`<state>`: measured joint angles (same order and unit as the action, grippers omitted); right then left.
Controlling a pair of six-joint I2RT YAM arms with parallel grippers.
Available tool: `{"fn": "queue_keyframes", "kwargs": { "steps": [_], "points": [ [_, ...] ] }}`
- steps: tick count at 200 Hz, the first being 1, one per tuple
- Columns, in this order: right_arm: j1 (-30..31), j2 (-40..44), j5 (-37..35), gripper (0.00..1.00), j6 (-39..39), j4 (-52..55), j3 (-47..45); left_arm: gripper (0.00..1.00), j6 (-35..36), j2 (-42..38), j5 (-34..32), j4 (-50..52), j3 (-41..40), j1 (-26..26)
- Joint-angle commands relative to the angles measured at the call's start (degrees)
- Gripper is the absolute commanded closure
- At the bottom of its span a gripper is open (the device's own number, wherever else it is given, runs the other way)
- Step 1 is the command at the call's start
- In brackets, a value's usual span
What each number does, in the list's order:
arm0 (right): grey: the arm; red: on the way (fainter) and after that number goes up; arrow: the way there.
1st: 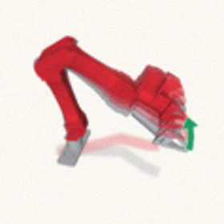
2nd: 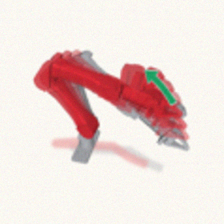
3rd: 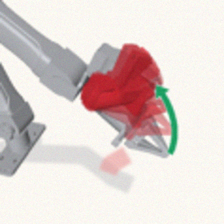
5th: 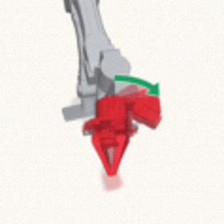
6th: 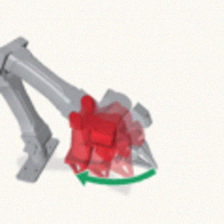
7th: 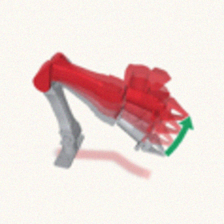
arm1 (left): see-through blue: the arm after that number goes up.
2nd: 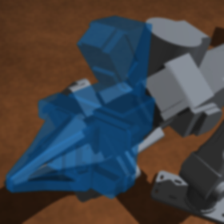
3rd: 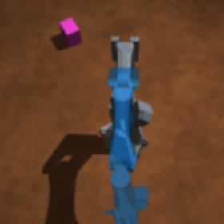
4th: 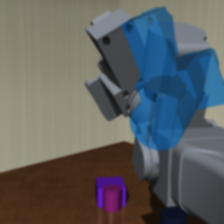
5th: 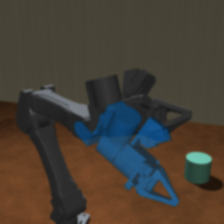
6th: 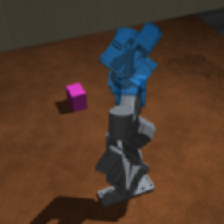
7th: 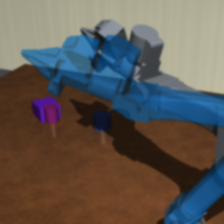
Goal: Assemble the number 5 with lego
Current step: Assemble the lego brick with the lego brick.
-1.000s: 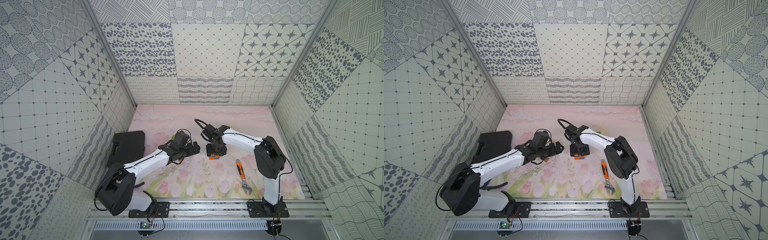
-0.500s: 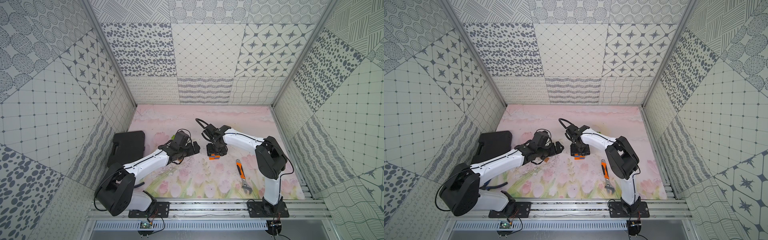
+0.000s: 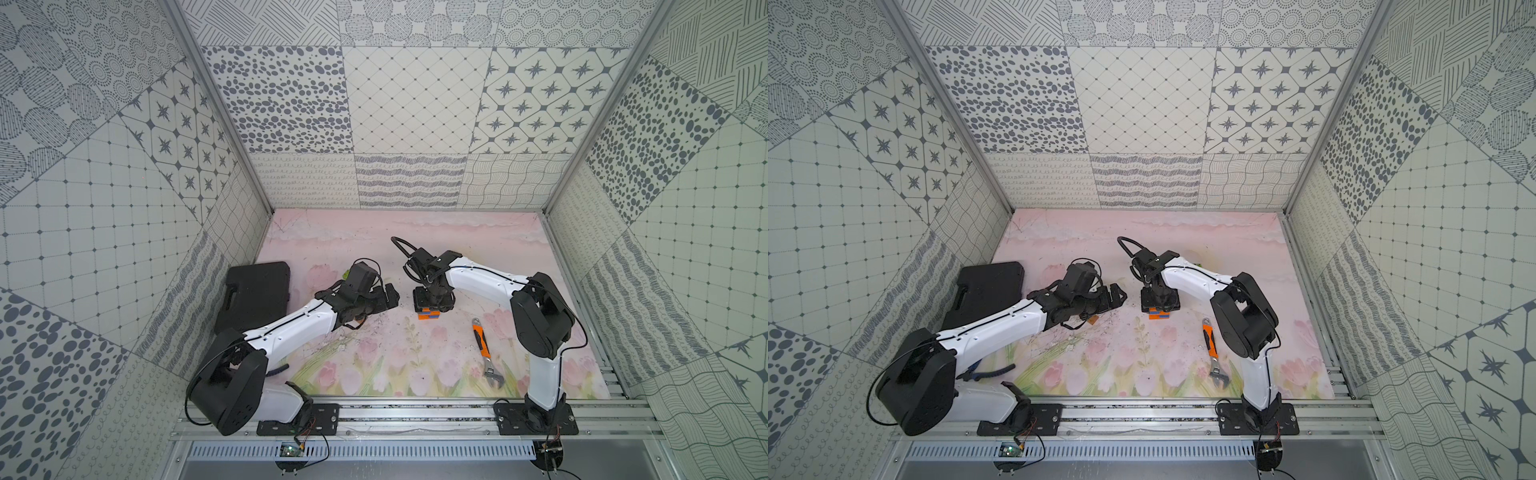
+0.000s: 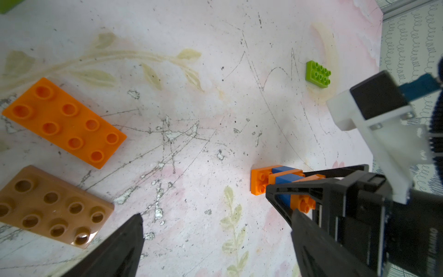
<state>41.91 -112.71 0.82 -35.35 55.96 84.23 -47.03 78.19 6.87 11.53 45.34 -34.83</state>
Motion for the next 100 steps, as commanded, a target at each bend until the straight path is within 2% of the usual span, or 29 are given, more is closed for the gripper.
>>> {"fn": "queue_keyframes", "kwargs": {
  "steps": [1, 28, 100],
  "points": [
    [0.08, -3.45, 3.65, 0.29, 0.98, -4.15, -2.05, 0.01, -0.93, -1.2, -0.38, 1.64, 1.06, 0.0],
    [0.01, -3.33, 4.04, 0.27, 2.01, -4.29, -1.36, 0.01, -1.91, -2.35, -1.09, 3.19, 1.05, -0.02],
    [-1.06, 0.15, 5.32, 0.03, 5.97, -5.76, -0.03, 0.01, -4.41, -6.75, -4.7, 6.64, -0.27, -0.05]
  ]
}}
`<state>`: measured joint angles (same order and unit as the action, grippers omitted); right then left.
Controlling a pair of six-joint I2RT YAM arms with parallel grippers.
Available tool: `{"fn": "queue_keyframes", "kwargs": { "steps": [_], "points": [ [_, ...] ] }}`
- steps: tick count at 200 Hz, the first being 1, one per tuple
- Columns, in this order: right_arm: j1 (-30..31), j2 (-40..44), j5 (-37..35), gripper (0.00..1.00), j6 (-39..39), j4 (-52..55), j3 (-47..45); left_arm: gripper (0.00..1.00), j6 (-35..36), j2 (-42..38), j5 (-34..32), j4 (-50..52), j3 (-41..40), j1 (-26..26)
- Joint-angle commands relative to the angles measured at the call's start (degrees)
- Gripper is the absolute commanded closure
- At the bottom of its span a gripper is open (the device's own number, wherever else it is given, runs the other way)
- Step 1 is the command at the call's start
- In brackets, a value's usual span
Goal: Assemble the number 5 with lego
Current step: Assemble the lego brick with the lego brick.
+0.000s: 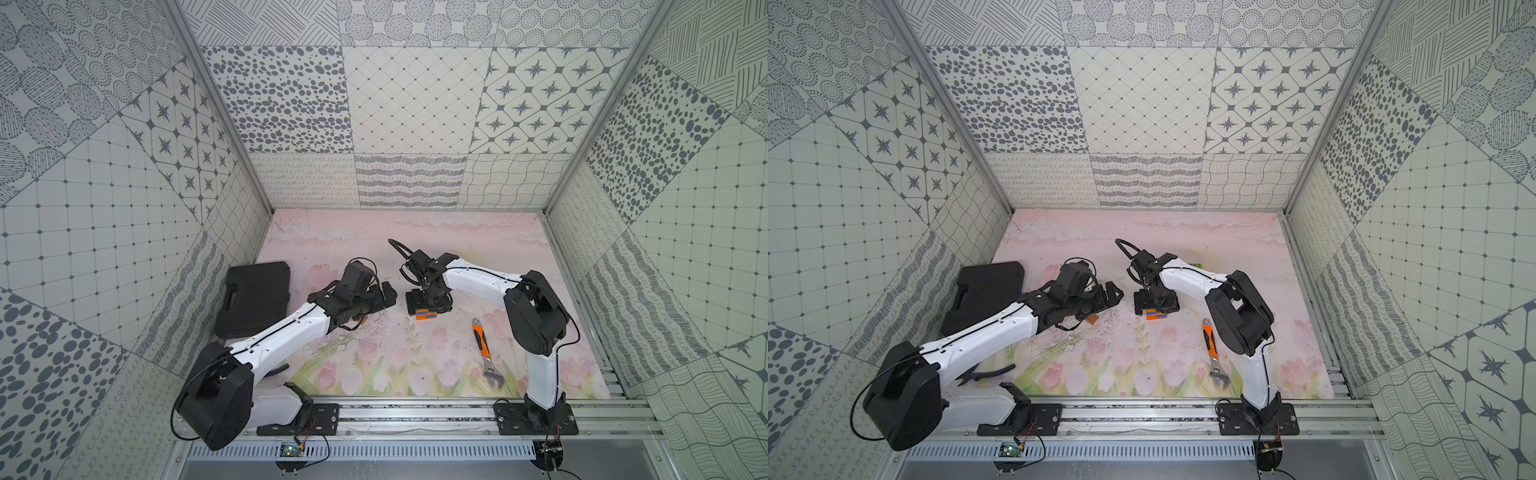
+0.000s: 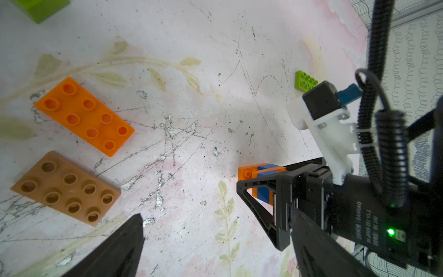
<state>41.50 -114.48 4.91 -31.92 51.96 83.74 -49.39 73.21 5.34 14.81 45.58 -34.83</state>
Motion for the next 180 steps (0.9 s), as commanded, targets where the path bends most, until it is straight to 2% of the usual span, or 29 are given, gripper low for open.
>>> {"fn": "queue_keyframes", "kwargs": {
  "steps": [1, 82, 140, 180],
  "points": [
    [-0.72, 1.95, 1.28, 0.03, 2.6, -1.73, 0.5, 0.01, -2.13, -1.81, -3.2, 3.38, -0.55, -0.1],
    [-3.67, 13.55, 6.85, 0.01, 7.77, -11.0, -7.45, 0.01, -6.27, -4.8, -6.23, 4.16, -1.2, -0.28],
    [-9.52, 19.87, 9.85, 0.01, 12.96, -19.59, -15.87, 0.01, -7.44, -1.8, -6.87, 1.19, -0.87, -1.59],
    [-11.79, 22.35, 15.47, 0.07, 20.19, -27.0, -20.69, 0.01, -6.58, 1.37, -5.93, -1.15, -0.2, -2.08]
  ]
}}
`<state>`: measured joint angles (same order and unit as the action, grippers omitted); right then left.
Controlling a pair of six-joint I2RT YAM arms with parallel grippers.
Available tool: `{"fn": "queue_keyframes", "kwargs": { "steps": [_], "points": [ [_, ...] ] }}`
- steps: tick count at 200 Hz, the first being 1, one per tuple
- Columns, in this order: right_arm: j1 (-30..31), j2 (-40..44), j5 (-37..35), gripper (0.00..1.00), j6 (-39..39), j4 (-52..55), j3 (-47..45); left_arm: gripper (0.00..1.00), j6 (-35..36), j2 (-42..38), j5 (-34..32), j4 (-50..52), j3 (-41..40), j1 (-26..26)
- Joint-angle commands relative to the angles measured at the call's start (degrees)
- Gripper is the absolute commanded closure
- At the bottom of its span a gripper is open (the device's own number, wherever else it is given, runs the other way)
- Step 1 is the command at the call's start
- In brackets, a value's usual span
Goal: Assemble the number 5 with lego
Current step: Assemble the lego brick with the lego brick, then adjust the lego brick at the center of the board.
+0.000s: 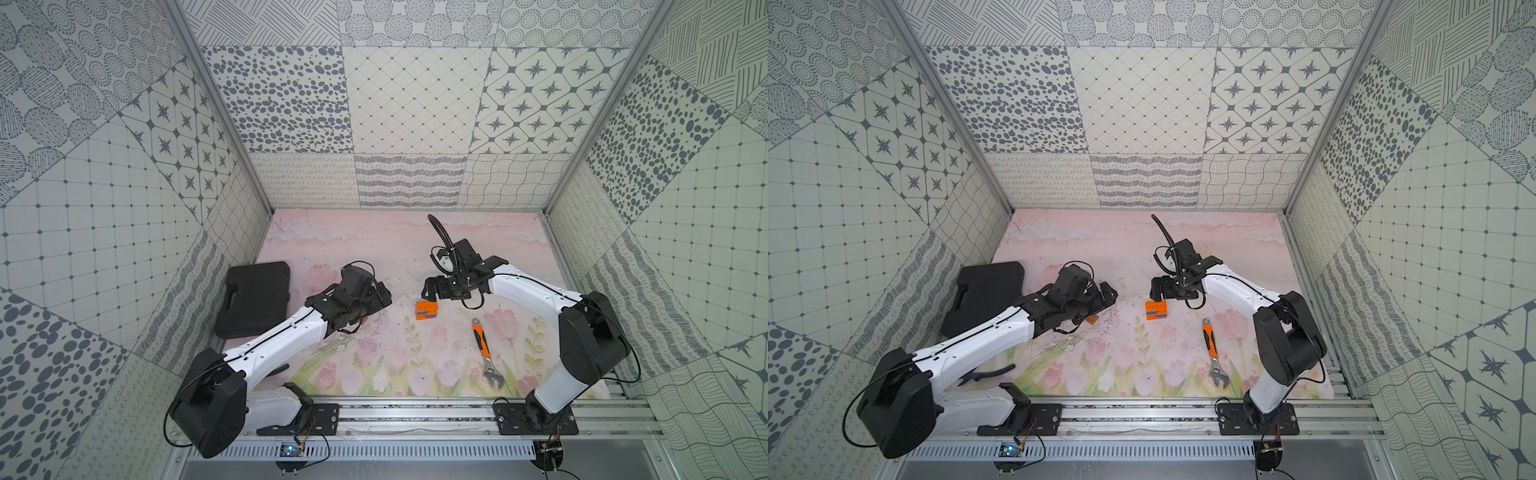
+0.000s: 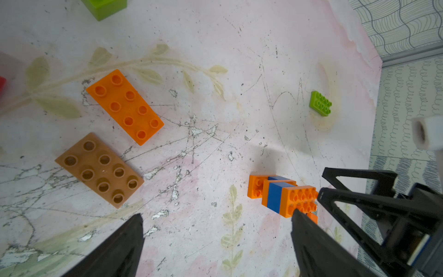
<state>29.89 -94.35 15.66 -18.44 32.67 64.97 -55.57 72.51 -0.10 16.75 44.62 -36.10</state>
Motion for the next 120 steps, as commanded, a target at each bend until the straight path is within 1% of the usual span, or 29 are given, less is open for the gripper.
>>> {"fn": "queue_keyframes", "kwargs": {
  "steps": [1, 28, 44, 62, 97, 120],
  "points": [
    [-0.18, 2.23, 4.81, 0.08, 6.9, -7.92, -1.98, 0.01, -0.41, 2.09, -0.46, -3.16, 0.75, -0.86],
    [-0.18, 3.4, 5.26, 0.1, 10.25, -12.38, -4.92, 0.01, 0.17, 2.95, 0.29, -4.69, -0.24, -0.99],
    [-0.18, 4.55, 4.8, 0.11, 10.76, -14.46, -6.07, 0.01, 0.61, 3.37, 0.53, -5.64, -0.57, -0.99],
    [-0.23, 5.56, 6.5, 0.12, 11.3, -16.72, -6.78, 0.01, 0.89, 4.1, 0.71, -6.8, -0.63, -1.02],
    [-0.13, 6.1, 9.75, 0.12, 14.57, -16.98, -7.58, 0.01, -0.01, 6.6, 1.81, -7.1, 1.11, -1.37],
    [-0.09, 6.88, 9.16, 0.12, 17.59, -17.97, -9.09, 0.01, -0.83, 7.66, 2.12, -6.49, 2.29, -1.7]
  ]
}}
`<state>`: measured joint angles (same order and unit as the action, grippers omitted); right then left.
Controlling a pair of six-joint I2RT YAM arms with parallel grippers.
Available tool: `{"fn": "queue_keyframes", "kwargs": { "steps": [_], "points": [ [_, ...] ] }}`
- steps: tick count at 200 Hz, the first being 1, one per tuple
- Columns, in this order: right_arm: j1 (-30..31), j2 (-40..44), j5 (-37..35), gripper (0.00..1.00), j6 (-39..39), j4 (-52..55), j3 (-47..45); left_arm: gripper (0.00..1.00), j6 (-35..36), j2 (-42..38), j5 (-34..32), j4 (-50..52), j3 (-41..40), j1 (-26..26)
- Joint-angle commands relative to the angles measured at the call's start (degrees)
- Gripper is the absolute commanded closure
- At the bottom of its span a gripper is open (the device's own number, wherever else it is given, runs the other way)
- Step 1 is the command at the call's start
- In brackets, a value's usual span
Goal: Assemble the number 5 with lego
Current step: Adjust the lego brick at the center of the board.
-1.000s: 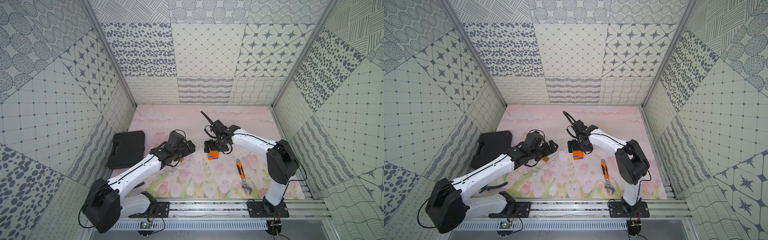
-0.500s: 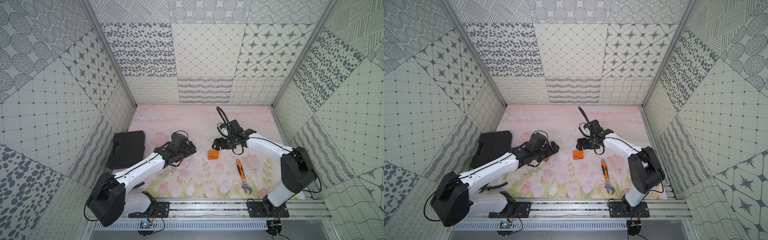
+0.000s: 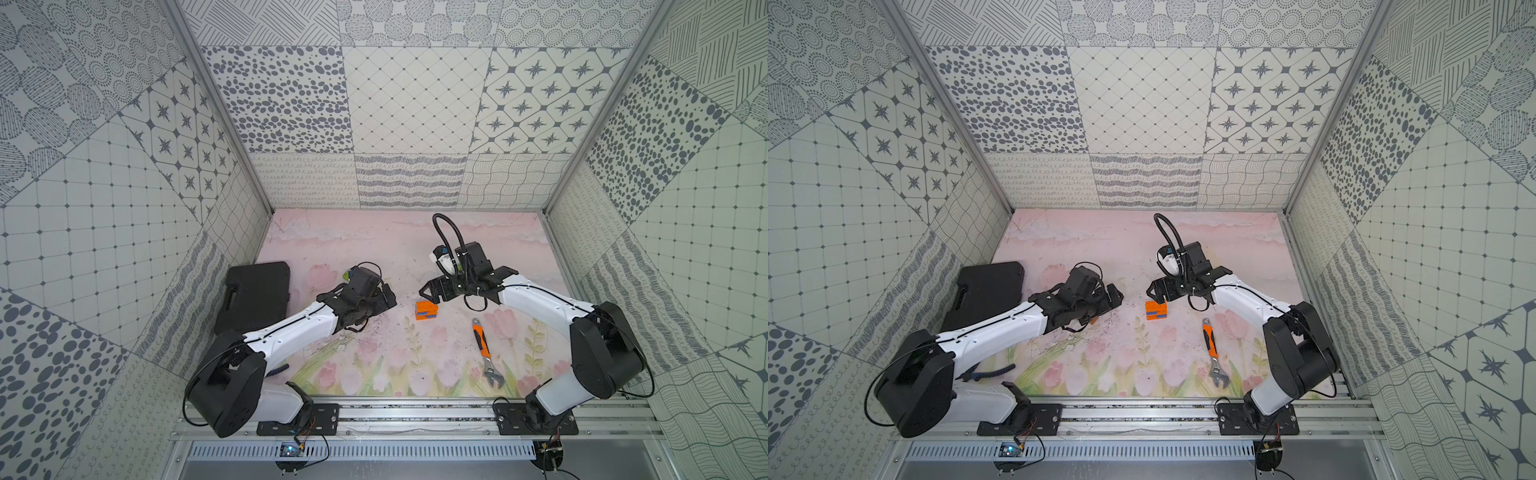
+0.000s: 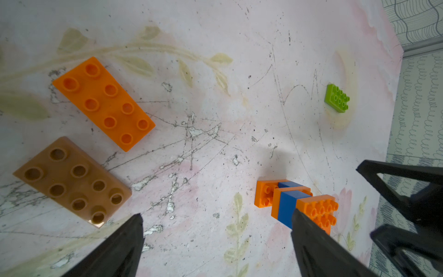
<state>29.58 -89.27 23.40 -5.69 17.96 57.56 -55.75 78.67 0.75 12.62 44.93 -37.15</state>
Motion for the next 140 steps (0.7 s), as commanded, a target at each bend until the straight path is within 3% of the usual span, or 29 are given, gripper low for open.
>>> {"fn": "queue_keyframes", "kwargs": {
  "steps": [1, 140],
  "points": [
    [0.21, 1.91, 1.4, 0.12, 4.96, -3.23, -1.76, 0.01, -0.76, 1.49, 1.27, -2.31, 1.99, -0.65],
    [0.63, 2.98, 4.62, 0.21, 22.78, -0.65, -3.88, 0.01, 3.18, -3.61, -0.01, -1.62, -0.94, -1.53]
  ]
}}
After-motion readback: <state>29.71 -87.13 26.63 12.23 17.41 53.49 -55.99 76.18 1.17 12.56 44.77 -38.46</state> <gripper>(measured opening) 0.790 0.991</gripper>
